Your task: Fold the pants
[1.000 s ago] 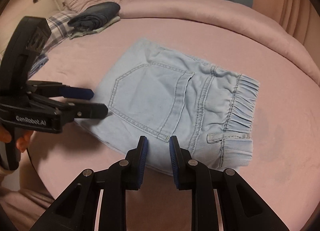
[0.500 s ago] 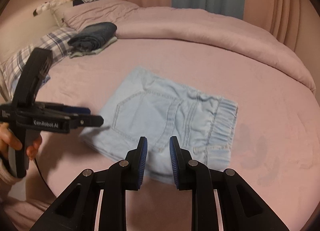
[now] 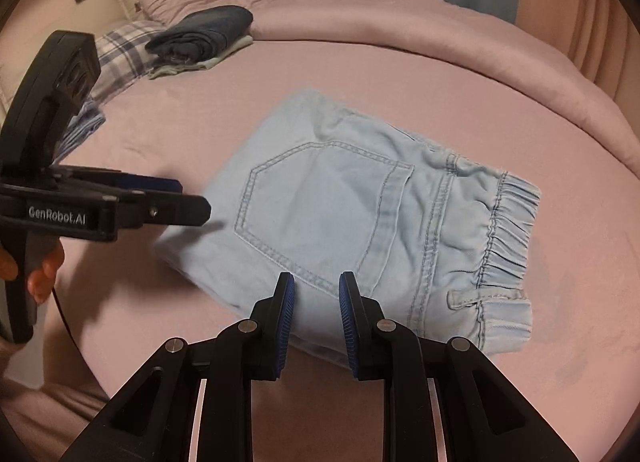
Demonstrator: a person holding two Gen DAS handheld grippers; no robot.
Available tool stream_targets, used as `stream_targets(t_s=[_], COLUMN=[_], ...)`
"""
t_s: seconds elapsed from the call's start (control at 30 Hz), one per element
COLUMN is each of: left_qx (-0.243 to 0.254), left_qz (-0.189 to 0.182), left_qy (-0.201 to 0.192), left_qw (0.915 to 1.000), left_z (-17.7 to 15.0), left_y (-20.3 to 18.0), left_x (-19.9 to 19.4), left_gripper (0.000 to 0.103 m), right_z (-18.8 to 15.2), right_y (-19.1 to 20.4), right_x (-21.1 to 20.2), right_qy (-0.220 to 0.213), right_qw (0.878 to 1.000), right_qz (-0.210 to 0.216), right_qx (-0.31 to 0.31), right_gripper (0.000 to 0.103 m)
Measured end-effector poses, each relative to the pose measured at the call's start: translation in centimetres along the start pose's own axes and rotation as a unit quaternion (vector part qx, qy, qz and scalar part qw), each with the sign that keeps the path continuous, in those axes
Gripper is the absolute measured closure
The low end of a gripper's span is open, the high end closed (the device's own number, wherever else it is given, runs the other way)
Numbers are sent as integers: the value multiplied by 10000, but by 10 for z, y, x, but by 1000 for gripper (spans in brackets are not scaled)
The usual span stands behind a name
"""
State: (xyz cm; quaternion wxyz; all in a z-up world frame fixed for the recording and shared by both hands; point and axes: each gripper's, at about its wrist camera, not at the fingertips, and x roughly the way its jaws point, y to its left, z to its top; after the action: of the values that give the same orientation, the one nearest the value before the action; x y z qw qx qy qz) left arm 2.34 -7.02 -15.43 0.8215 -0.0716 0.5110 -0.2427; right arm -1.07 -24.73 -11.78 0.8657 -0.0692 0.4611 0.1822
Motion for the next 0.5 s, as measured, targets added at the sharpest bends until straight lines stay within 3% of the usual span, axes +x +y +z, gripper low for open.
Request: stream_targets(t_s=[0.27,0.37,0.5], left_qx=[-37,-102,-107], left_qz=[-38,-53,-75], left_qy=[-13,-8,26], left_qw=[10000,9999,9999], left_z=[5,9,11], left_y=[2,4,4], left_x=[-1,-1,2], left_gripper=[35,35,35], right_z=[0,-2,-4], right_y=[-5,-14,-30], right_x=[-13,-21,-28], right_qy=[-88,-174,-237], right_qw=[9999,9995,9984], right_qz=[-65,-167,-314], right_qx=[80,199,403], right_gripper=[79,65,64])
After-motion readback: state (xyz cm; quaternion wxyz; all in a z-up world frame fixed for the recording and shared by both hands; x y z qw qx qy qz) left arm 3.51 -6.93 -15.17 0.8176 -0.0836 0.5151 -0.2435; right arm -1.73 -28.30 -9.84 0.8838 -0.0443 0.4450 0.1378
